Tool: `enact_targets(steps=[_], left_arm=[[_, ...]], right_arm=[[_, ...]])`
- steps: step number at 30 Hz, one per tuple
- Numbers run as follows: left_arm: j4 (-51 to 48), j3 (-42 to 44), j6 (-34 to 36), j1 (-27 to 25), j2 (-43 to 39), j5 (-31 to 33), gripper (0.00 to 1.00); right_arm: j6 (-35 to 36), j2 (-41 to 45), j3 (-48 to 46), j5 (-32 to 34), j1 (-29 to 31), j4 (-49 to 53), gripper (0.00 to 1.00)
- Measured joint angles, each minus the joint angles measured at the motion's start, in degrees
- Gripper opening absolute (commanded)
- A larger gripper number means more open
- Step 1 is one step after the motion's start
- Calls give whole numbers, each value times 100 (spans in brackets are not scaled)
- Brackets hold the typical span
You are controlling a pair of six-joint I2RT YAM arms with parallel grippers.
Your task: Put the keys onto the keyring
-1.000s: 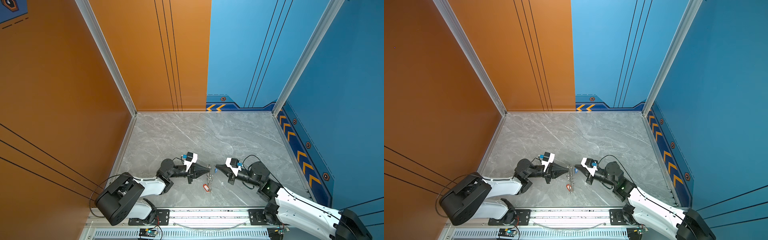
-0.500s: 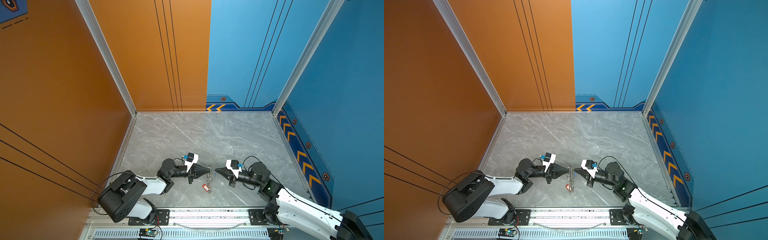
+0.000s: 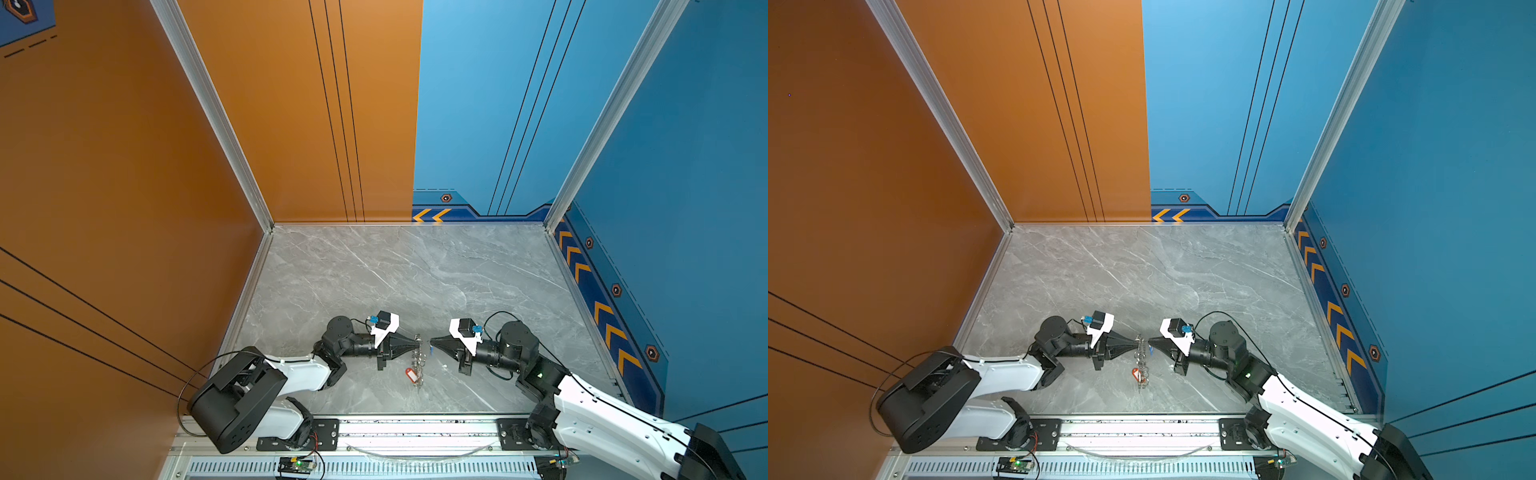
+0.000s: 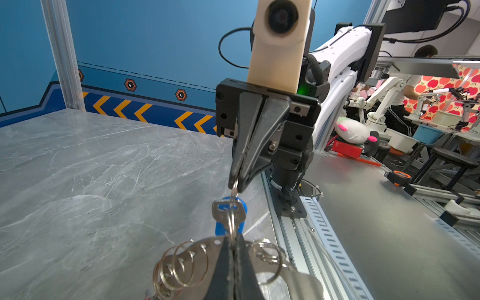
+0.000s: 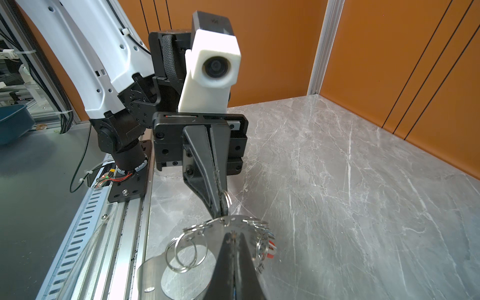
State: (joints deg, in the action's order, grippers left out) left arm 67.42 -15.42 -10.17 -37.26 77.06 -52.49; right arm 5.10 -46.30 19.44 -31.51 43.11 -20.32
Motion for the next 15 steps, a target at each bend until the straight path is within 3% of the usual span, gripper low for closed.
enact_targets(steps=[15], left_arm=[[-870, -48, 632, -33, -216, 260, 0]], right_arm=[[136, 0, 0, 197, 76, 74, 0]])
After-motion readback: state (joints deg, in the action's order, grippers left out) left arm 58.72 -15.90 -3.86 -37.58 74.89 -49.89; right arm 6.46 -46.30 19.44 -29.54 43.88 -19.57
